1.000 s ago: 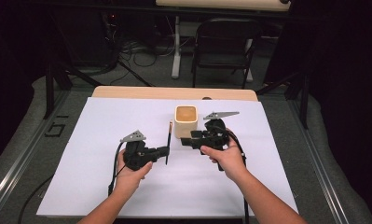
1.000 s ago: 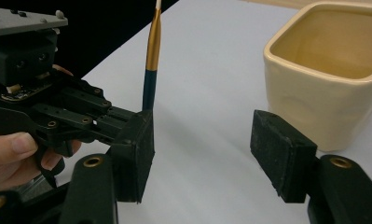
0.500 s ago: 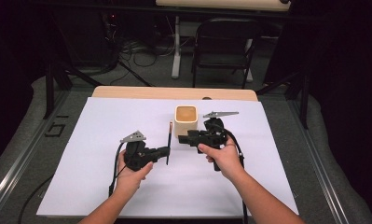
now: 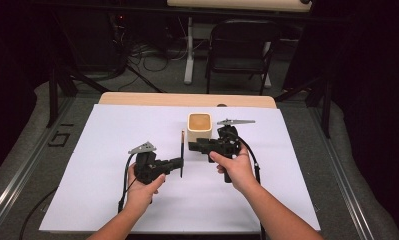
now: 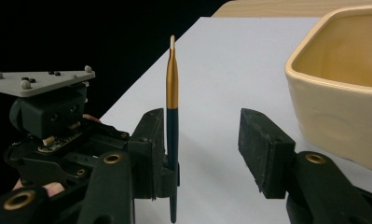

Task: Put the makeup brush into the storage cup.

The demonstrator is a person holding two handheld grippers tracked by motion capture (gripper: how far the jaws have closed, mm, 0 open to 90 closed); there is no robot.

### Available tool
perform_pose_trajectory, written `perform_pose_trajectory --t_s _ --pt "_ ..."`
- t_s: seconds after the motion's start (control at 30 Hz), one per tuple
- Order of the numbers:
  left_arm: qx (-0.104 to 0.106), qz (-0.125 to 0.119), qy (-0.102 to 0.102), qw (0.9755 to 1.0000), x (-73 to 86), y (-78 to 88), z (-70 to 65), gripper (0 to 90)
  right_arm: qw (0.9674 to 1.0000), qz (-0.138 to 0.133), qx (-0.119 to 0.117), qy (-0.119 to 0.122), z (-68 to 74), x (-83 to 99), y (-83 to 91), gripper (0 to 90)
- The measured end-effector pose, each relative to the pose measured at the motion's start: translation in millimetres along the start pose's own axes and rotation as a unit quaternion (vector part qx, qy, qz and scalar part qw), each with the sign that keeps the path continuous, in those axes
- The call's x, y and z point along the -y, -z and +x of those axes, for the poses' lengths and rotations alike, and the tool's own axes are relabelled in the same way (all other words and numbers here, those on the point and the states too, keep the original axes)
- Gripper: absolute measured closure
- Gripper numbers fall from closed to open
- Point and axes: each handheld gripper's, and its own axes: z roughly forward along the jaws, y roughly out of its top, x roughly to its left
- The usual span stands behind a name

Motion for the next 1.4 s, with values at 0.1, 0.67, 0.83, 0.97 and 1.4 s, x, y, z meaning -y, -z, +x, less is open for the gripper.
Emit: perform_pose_trajectory --t_s 0.1,0.67,0.83,0.97,1.4 --pt "0.002 0.005 0.0 1.0 1.1 -1.9 -0.8 84.9 1.0 -0.002 -0.005 -0.004 0.1 0.0 -1.7 53.5" --pt "0.014 0.018 -0.012 0.9997 4.7 -8.8 -9.8 84.9 0.9998 0.005 -0.019 0.0 4.8 1.9 -11.6 61.9" --pt "0.016 0.024 -0.017 0.9994 5.9 -10.7 -12.6 84.9 0.9998 0.006 -0.018 -0.002 4.1 1.6 -11.0 65.2" --pt "0.017 0.026 -0.02 0.9993 6.3 -11.3 -14.2 85.0 0.9998 0.005 -0.02 -0.002 3.6 1.4 -10.5 68.8" --pt "0.02 0.03 -0.022 0.9991 7.9 -13.4 -17.0 85.0 0.9997 0.005 -0.022 -0.002 4.0 1.9 -11.3 77.8"
